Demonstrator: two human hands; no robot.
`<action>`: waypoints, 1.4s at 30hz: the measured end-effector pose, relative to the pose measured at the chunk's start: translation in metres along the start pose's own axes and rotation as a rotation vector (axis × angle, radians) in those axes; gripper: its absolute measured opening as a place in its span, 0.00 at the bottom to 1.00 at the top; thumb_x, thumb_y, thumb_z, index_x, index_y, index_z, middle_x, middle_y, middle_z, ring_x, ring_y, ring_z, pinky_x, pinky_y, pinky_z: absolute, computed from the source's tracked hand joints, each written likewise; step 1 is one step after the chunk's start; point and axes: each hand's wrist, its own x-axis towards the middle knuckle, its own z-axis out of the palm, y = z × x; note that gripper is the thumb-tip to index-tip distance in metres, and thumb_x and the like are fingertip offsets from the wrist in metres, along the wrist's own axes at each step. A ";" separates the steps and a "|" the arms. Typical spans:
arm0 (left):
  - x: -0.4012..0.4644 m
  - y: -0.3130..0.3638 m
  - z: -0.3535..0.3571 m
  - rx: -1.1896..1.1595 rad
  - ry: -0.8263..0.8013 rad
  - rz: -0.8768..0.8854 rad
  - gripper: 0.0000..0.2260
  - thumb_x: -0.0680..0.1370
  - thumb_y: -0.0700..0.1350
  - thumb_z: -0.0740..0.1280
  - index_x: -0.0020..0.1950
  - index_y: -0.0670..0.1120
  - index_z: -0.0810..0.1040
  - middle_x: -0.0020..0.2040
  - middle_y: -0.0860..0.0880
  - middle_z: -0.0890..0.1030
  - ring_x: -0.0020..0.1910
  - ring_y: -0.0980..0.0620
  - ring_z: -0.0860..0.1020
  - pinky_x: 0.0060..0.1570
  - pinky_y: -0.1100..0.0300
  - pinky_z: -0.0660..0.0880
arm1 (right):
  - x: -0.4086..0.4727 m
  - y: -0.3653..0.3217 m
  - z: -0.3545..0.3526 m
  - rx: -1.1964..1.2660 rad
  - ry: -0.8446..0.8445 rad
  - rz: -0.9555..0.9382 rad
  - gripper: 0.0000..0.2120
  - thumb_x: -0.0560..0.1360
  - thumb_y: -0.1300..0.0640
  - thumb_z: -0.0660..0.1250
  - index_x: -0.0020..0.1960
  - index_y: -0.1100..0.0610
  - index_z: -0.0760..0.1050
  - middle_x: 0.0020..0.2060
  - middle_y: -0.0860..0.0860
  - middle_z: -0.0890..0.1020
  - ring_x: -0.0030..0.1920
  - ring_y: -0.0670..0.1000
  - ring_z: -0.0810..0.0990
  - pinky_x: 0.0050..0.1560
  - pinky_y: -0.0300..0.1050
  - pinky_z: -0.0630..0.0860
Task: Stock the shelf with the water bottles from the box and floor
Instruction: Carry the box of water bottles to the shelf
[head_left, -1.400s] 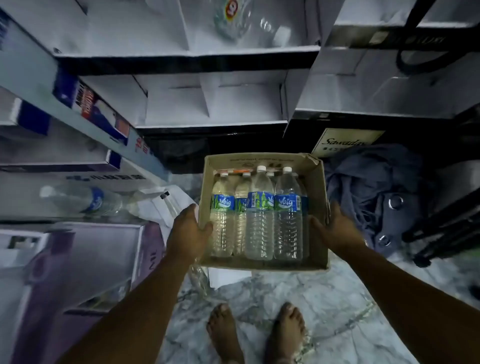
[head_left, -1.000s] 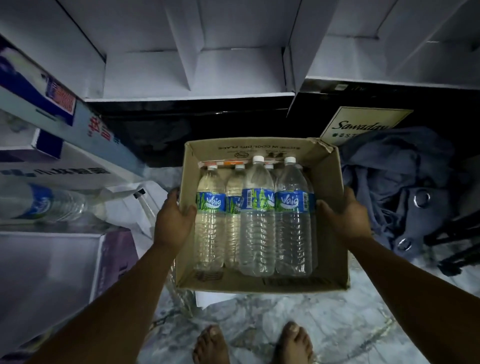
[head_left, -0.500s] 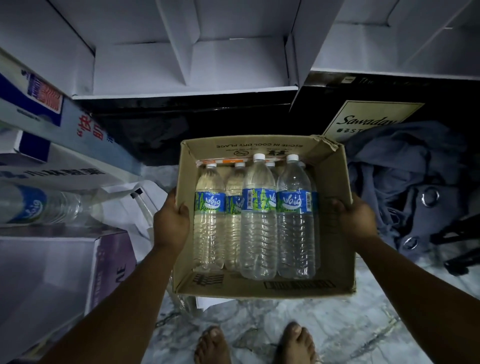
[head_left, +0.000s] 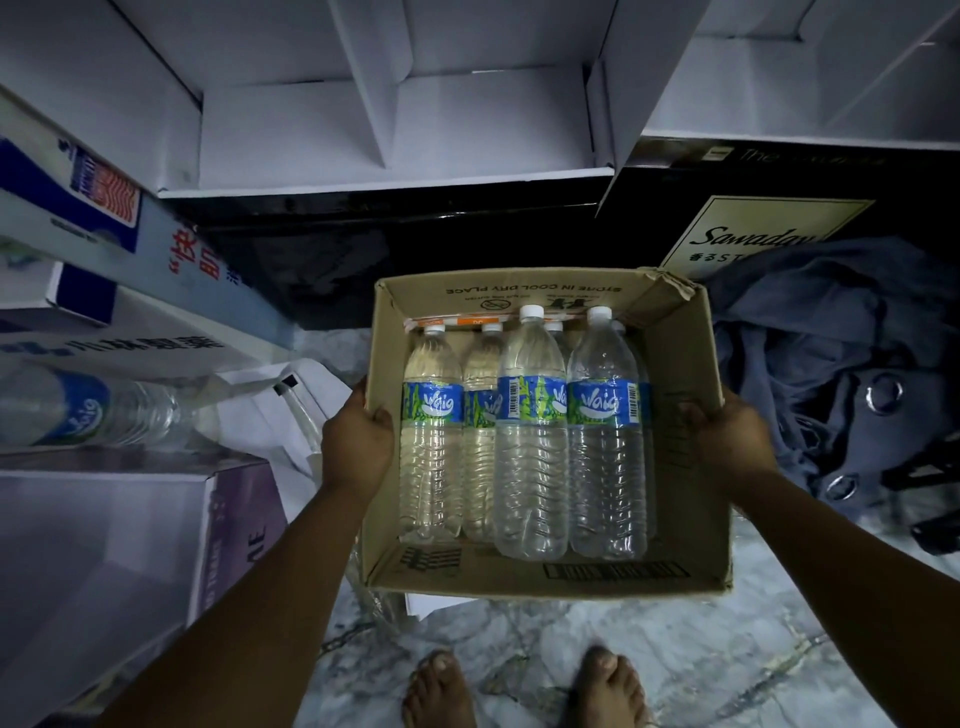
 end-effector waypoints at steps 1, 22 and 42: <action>0.000 -0.001 0.000 0.004 -0.001 0.000 0.18 0.79 0.40 0.62 0.70 0.44 0.73 0.55 0.38 0.82 0.55 0.36 0.78 0.54 0.52 0.73 | 0.000 -0.001 -0.001 -0.010 -0.019 0.002 0.15 0.79 0.60 0.65 0.64 0.62 0.73 0.48 0.61 0.81 0.43 0.56 0.76 0.44 0.46 0.71; -0.010 -0.004 -0.006 0.053 0.012 0.040 0.14 0.80 0.37 0.62 0.64 0.38 0.77 0.53 0.35 0.81 0.54 0.33 0.77 0.50 0.53 0.71 | -0.004 0.004 -0.010 -0.149 -0.027 -0.110 0.11 0.79 0.60 0.63 0.60 0.63 0.75 0.45 0.63 0.82 0.44 0.62 0.80 0.45 0.51 0.76; -0.107 0.005 -0.058 0.045 0.089 0.011 0.13 0.77 0.36 0.65 0.60 0.38 0.80 0.48 0.34 0.83 0.48 0.35 0.81 0.47 0.51 0.77 | -0.093 -0.002 -0.049 -0.051 0.046 -0.022 0.10 0.78 0.63 0.65 0.57 0.67 0.78 0.46 0.66 0.83 0.49 0.65 0.80 0.41 0.48 0.69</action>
